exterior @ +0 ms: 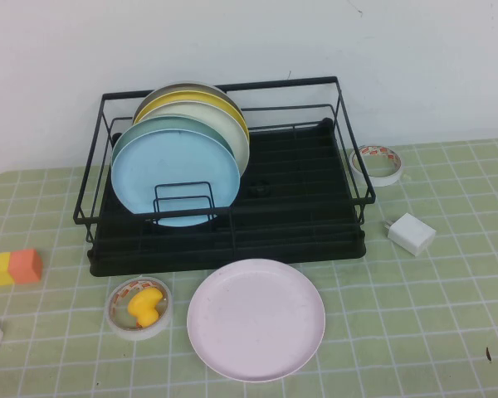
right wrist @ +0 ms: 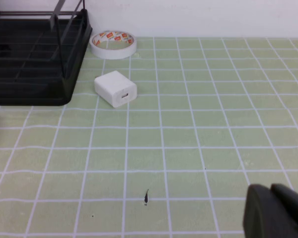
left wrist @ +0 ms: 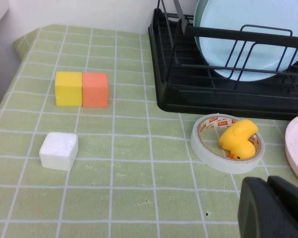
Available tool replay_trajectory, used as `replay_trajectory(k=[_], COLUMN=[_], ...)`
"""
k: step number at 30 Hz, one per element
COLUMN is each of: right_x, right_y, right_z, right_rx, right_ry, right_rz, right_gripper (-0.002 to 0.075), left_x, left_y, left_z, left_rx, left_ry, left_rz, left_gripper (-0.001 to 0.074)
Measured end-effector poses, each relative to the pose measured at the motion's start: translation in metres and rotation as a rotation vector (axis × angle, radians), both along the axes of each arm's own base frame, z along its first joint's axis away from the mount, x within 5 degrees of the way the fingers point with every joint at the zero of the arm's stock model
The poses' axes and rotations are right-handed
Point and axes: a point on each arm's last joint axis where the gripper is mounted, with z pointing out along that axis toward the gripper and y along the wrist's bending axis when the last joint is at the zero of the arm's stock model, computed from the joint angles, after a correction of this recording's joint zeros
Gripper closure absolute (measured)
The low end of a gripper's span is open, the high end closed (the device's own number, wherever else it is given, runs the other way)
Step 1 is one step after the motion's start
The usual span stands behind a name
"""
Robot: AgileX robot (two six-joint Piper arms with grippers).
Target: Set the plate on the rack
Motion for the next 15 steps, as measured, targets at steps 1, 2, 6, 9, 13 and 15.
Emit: replay_trajectory(k=[1, 2, 6, 9, 13, 15], right_x=[0.0, 0.0, 0.0, 0.0, 0.0, 0.0], right_y=[0.0, 0.0, 0.0, 0.0, 0.0, 0.0], right_z=[0.0, 0.0, 0.0, 0.0, 0.0, 0.0], right_rx=[0.0, 0.0, 0.0, 0.0, 0.0, 0.0], right_ry=[0.0, 0.0, 0.0, 0.0, 0.0, 0.0], right_rz=[0.0, 0.0, 0.0, 0.0, 0.0, 0.0], right_gripper=[0.0728, 0.0728, 0.0728, 0.0728, 0.0728, 0.0728], left_x=[0.0, 0.0, 0.0, 0.0, 0.0, 0.0], left_y=[0.0, 0.0, 0.0, 0.0, -0.0002, -0.0005], left_z=[0.0, 0.0, 0.0, 0.0, 0.0, 0.0], left_rx=[0.0, 0.0, -0.001, -0.002, -0.01, -0.021], left_ry=[0.0, 0.0, 0.0, 0.0, 0.001, 0.002], left_rz=[0.0, 0.0, 0.0, 0.001, 0.0, 0.0], left_gripper=[0.0737, 0.0737, 0.0738, 0.0738, 0.0737, 0.0737])
